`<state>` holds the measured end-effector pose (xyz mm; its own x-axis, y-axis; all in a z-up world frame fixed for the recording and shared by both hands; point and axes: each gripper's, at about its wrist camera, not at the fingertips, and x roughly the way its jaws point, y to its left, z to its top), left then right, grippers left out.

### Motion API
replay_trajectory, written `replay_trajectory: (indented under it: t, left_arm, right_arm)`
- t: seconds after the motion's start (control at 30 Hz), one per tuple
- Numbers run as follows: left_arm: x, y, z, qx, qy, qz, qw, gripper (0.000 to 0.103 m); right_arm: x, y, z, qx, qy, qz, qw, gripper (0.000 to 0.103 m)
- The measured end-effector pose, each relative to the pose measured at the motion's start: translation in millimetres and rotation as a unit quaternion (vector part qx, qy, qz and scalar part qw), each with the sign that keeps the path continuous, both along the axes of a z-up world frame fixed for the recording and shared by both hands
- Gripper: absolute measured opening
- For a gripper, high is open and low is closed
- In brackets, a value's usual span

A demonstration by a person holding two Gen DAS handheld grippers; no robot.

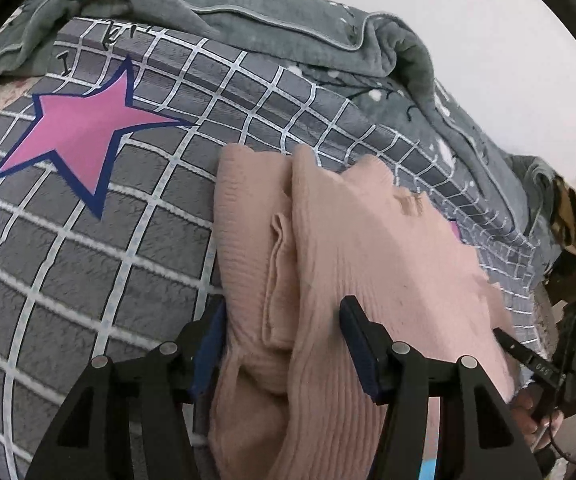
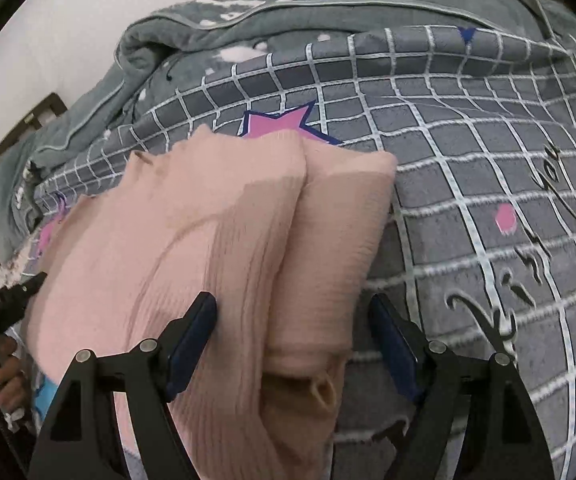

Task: Fold small clothes

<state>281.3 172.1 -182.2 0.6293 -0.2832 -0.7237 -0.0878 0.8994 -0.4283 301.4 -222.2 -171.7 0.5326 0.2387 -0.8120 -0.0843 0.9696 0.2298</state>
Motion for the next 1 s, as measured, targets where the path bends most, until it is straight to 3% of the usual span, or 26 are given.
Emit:
replay_trajectory:
  t: [0.17,0.2,0.27,0.33,0.43,0.53,0.67,0.8,1.0]
  left_arm:
    - [13,-2,-2,0.007,0.003,0.011,0.9999,0.055]
    - [15,-1,-2,0.006,0.004,0.014,0.9999,0.055]
    - [17,-1,0,0.005,0.005,0.017,0.9998,0.037]
    - [17,3,1,-0.02,0.003,0.018,0.9996,0.025]
    - [13,5,7,-0.039,-0.011,0.028,0.9988,0.022]
    - [4,-3,27,-0.031,-0.036,0.024,0.9986,0.021]
    - [-9,-10,57,-0.059,-0.054,0.02,0.9966,0.021]
    - [-26,-21,79,-0.039,-0.055,0.008,0.9977,0.021]
    - [-76,-15,88,-0.044,-0.046,0.009,0.9979,0.021]
  right_arm:
    - [13,6,-5,-0.008,-0.003,0.003,1.0,0.074]
    - [15,6,-6,-0.005,-0.004,0.005,1.0,0.07]
    - [15,7,-6,0.003,-0.007,0.012,1.0,0.059]
    - [14,7,-5,0.013,-0.012,0.023,1.0,0.044]
    - [9,9,0,0.026,-0.03,0.037,0.999,0.025]
    - [1,13,13,0.014,-0.056,0.036,0.998,0.022]
    - [-12,23,51,0.002,-0.082,0.036,0.996,0.021]
    - [-30,31,91,-0.017,-0.093,0.043,0.995,0.021]
    - [-69,8,111,0.033,-0.068,0.035,0.997,0.021]
